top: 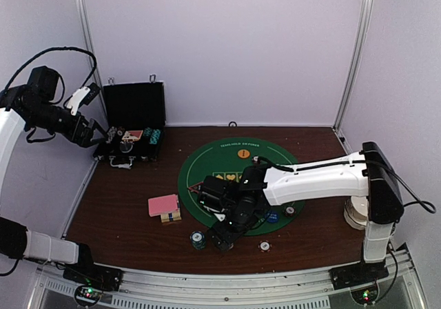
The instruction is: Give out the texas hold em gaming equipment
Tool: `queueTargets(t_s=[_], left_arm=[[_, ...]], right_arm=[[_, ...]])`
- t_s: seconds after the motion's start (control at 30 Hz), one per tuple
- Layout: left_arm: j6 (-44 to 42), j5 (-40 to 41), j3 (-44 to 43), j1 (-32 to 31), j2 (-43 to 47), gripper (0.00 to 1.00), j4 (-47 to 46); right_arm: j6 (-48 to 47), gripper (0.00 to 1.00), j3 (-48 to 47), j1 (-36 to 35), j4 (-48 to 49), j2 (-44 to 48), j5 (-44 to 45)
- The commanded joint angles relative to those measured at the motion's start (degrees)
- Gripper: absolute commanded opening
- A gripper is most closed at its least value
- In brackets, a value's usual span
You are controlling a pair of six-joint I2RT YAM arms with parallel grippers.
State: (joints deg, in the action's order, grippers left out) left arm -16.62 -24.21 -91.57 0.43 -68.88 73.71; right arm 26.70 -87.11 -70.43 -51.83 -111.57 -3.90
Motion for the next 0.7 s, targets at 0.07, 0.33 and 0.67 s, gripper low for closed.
queueTargets(t_s=[0.07, 0.33, 0.67], left_arm=[[-0.34, -0.15, -1.77, 0.37, 0.66, 0.98, 0.02], [-0.75, -0.29, -1.68, 0.41, 0.75, 0.98, 0.09], [-1.12, -0.27, -1.53, 0.37, 0.9, 0.98, 0.1]], right_arm=[[-1.63, 0.88, -3.2, -0.07, -0.48, -2.5, -0.84], [-1.73, 0.8, -3.47, 0.71, 0.7, -4.02, -1.69], [-2.08, 0.72, -4.82, 1.41, 0.68, -6.1, -2.55]])
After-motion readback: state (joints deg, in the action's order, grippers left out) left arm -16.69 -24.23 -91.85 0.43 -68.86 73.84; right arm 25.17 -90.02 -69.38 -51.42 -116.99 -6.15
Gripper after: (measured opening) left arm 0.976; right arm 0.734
